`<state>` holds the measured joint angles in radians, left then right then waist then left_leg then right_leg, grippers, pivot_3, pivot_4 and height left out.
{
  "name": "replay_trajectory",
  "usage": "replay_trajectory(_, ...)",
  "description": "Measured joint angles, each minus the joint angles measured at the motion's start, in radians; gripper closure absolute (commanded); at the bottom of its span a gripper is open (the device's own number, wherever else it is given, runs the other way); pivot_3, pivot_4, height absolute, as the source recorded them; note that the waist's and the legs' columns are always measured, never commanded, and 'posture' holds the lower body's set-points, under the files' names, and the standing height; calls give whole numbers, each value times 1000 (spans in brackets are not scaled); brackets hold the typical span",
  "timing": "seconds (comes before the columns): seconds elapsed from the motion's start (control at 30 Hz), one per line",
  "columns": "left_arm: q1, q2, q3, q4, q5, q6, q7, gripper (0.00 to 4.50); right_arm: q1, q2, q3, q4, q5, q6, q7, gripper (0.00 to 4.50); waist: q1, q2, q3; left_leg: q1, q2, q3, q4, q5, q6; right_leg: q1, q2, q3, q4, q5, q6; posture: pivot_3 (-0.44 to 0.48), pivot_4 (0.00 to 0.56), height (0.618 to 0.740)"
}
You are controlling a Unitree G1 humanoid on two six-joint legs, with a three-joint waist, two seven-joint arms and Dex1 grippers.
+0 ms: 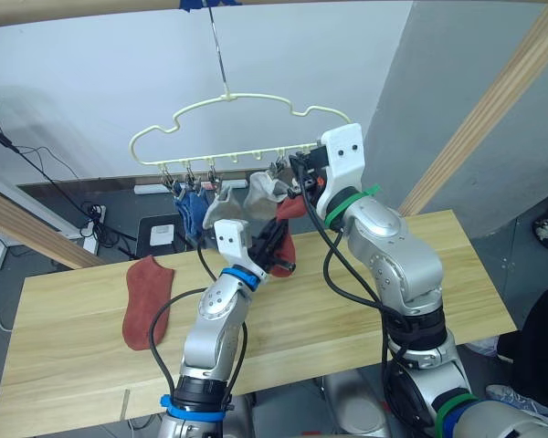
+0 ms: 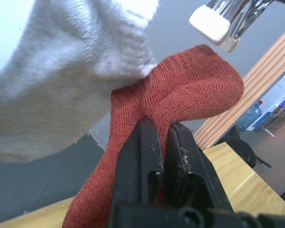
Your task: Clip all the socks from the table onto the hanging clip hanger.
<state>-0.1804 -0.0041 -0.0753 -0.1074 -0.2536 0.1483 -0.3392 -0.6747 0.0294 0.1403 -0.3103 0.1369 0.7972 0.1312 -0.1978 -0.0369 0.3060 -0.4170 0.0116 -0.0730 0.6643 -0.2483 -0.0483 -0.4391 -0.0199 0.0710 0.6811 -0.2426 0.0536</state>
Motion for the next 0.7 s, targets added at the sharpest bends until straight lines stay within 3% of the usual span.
replay_trajectory(0.7,3,-38,0,-5,-17,-7,27,4500,-1,26,-12,0,5,23,-23,4392,0,0,0,0,0,0,0,0,0,0,0,0,0,0,0,-271,249,735)
